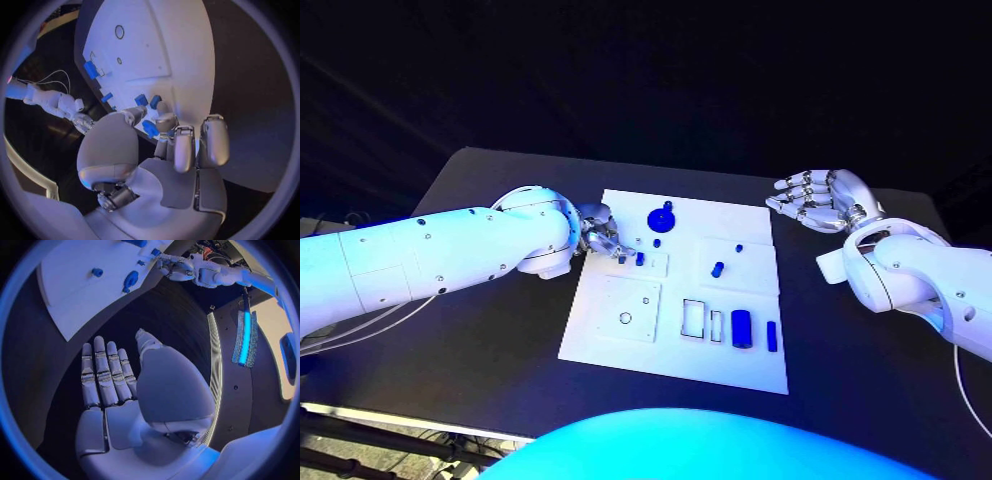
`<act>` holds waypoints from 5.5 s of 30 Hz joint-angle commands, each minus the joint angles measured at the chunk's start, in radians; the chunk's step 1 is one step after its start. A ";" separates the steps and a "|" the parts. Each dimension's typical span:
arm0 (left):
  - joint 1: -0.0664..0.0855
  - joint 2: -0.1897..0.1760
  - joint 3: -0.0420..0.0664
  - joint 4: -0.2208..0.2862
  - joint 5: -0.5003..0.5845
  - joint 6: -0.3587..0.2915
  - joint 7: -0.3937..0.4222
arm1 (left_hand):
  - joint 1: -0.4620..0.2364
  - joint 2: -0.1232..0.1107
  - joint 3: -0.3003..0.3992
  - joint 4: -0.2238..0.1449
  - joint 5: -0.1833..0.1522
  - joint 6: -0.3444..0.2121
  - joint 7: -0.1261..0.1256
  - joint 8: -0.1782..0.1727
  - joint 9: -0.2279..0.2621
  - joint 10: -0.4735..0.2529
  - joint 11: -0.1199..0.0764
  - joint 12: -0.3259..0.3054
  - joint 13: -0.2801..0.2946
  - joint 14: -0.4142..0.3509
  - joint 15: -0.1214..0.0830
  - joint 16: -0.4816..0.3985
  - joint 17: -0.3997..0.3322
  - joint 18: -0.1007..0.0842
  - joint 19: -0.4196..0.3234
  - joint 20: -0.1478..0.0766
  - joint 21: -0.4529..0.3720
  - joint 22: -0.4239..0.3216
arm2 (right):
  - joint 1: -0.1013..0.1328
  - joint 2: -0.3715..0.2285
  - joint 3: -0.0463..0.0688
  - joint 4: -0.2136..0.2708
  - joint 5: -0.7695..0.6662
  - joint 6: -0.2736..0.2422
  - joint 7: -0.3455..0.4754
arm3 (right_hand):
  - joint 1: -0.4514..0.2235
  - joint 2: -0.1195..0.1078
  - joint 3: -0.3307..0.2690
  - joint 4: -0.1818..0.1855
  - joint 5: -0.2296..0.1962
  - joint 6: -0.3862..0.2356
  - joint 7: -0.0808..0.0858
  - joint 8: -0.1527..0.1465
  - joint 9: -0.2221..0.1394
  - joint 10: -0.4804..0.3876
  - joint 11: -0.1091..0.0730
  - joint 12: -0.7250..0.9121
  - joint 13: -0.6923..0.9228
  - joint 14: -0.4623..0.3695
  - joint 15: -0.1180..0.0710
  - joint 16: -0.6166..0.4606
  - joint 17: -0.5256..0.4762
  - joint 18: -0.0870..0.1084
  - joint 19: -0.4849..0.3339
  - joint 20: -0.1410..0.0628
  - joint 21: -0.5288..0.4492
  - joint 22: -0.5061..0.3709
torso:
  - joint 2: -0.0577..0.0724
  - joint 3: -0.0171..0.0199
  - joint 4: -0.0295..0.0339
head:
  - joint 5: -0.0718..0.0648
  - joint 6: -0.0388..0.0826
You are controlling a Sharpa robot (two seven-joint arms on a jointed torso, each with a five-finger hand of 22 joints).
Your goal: Assemble the parts on the task board
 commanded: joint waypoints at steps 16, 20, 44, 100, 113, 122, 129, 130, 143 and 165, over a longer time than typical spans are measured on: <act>0.004 -0.017 0.049 0.027 0.150 -0.150 0.154 | 0.043 0.062 -0.098 0.000 0.009 -0.151 0.077 -0.078 -0.028 -0.260 0.064 -0.178 -0.264 0.036 0.049 -0.072 0.099 0.030 -0.151 0.036 -0.112 -0.192 | -0.001 0.002 0.000 -0.001 0.000 0.010 -0.002 | -0.003 0.011 0.004 0.001 0.003 0.003 0.064 -0.007 -0.002 0.003 0.001 -0.007 0.000 -0.002 0.006 -0.005 -0.004 0.014 -0.008 0.003 -0.001 -0.004 | -0.002 0.0000 0.0011 | -0.007 0.000; 0.005 -0.006 0.050 0.019 0.165 -0.204 0.301 | 0.243 0.013 0.026 -0.018 0.009 -0.244 0.137 -0.137 -0.100 -0.404 0.119 -0.210 -0.293 -0.054 0.098 -0.155 -0.044 0.051 -0.227 0.084 -0.167 -0.278 | -0.001 0.001 0.000 0.000 0.002 0.005 0.004 | -0.001 0.014 0.006 0.000 0.004 0.008 0.062 -0.006 -0.001 0.007 -0.001 -0.007 0.001 -0.003 0.006 -0.006 -0.008 0.014 -0.009 0.003 0.000 -0.008 | 0.000 0.0004 0.0018 | -0.011 0.000; 0.004 0.096 0.001 -0.109 -0.261 -0.189 0.556 | 0.433 -0.082 0.035 -0.111 0.000 -0.263 0.156 -0.254 -0.324 -0.567 0.173 -0.509 -0.582 -0.454 0.150 -0.479 -0.577 0.107 -0.514 0.137 -0.432 -0.587 | -0.001 -0.002 0.000 0.001 0.005 0.002 0.013 | 0.008 0.015 0.011 -0.005 0.004 0.013 0.060 -0.008 -0.002 0.013 -0.003 -0.008 0.001 0.000 0.004 -0.004 -0.013 0.015 -0.008 0.003 0.001 -0.013 | 0.000 -0.0007 0.0021 | -0.023 0.000; 0.003 0.223 -0.031 -0.269 -0.305 -0.035 0.488 | 0.484 -0.069 0.117 -0.120 -0.002 -0.102 0.133 -0.321 -0.424 -0.441 0.152 -0.542 -0.669 -0.351 0.133 -0.266 -0.517 0.097 -0.467 0.124 -0.317 -0.468 | -0.001 0.007 0.000 -0.002 0.005 0.007 0.010 | 0.010 0.014 0.012 -0.005 0.004 0.015 0.060 -0.009 -0.002 0.015 -0.003 -0.010 0.001 0.001 0.004 -0.004 -0.016 0.015 -0.008 0.003 0.001 -0.017 | 0.001 -0.0007 0.0013 | -0.031 0.000; 0.003 0.232 -0.031 -0.277 -0.298 -0.019 0.490 | 0.508 -0.028 0.155 -0.161 -0.009 -0.051 0.129 -0.329 -0.425 -0.385 0.134 -0.548 -0.671 -0.323 0.117 -0.230 -0.491 0.091 -0.444 0.113 -0.264 -0.409 | -0.001 0.008 0.000 -0.002 0.005 0.008 0.009 | 0.009 0.014 0.013 -0.004 0.003 0.017 0.060 -0.011 -0.003 0.017 -0.003 -0.011 0.000 0.002 0.004 -0.003 -0.019 0.015 -0.008 0.003 0.001 -0.020 | 0.001 0.0000 0.0011 | -0.030 0.000; 0.003 0.239 -0.032 -0.287 -0.305 -0.011 0.489 | 0.508 -0.002 0.153 -0.193 -0.015 0.009 0.111 -0.343 -0.412 -0.315 0.107 -0.582 -0.675 -0.275 0.093 -0.197 -0.441 0.083 -0.421 0.090 -0.222 -0.358 | -0.001 0.007 0.000 -0.001 0.005 0.008 0.009 | 0.009 0.014 0.013 -0.004 0.003 0.017 0.060 -0.011 -0.003 0.017 -0.003 -0.011 0.000 0.002 0.004 -0.003 -0.019 0.015 -0.008 0.003 0.001 -0.020 | 0.001 0.0004 0.0019 | -0.034 0.000; 0.002 0.240 -0.033 -0.288 -0.308 -0.031 0.493 | 0.502 0.002 0.149 -0.198 -0.015 0.022 0.115 -0.351 -0.410 -0.299 0.108 -0.593 -0.674 -0.243 0.092 -0.178 -0.404 0.081 -0.411 0.089 -0.213 -0.345 | -0.001 0.007 0.000 0.000 0.005 0.007 0.010 | 0.009 0.015 0.014 -0.003 0.003 0.018 0.059 -0.012 -0.003 0.018 -0.003 -0.012 0.000 0.003 0.004 -0.003 -0.021 0.015 -0.007 0.003 0.001 -0.022 | 0.000 0.0000 0.0029 | -0.033 0.000; 0.002 0.239 -0.032 -0.286 -0.308 -0.035 0.495 | 0.501 0.002 0.149 -0.199 -0.015 0.022 0.115 -0.352 -0.410 -0.298 0.108 -0.594 -0.674 -0.242 0.092 -0.177 -0.402 0.080 -0.410 0.089 -0.212 -0.343 | -0.001 0.007 0.000 0.000 0.005 0.007 0.011 | 0.009 0.015 0.014 -0.003 0.003 0.018 0.059 -0.012 -0.003 0.018 -0.003 -0.012 0.000 0.003 0.004 -0.003 -0.021 0.015 -0.007 0.003 0.001 -0.022 | 0.000 -0.0004 0.0027 | -0.032 0.000; 0.003 0.170 0.011 -0.200 -0.220 -0.064 0.500 | 0.484 0.001 0.142 -0.197 -0.016 0.039 0.116 -0.362 -0.405 -0.279 0.109 -0.614 -0.675 -0.219 0.093 -0.162 -0.379 0.078 -0.397 0.089 -0.205 -0.332 | -0.001 0.009 0.000 -0.003 0.005 0.008 0.012 | 0.009 0.015 0.014 -0.003 0.003 0.018 0.059 -0.012 -0.003 0.018 -0.003 -0.012 0.000 0.003 0.004 -0.003 -0.021 0.015 -0.007 0.003 0.001 -0.022 | -0.004 -0.0026 0.0045 | -0.030 0.000; 0.003 0.074 0.043 -0.160 -0.215 -0.066 0.481 | 0.470 -0.006 0.134 -0.191 -0.015 0.044 0.115 -0.371 -0.403 -0.273 0.109 -0.630 -0.676 -0.222 0.095 -0.163 -0.388 0.079 -0.404 0.090 -0.212 -0.340 | -0.001 0.000 0.000 0.000 0.005 0.009 0.012 | 0.008 0.016 0.016 -0.002 0.004 0.020 0.059 -0.015 -0.004 0.019 -0.004 -0.015 0.000 0.003 0.004 -0.003 -0.025 0.015 -0.007 0.003 0.002 -0.026 | -0.003 -0.0044 0.0088 | -0.024 0.000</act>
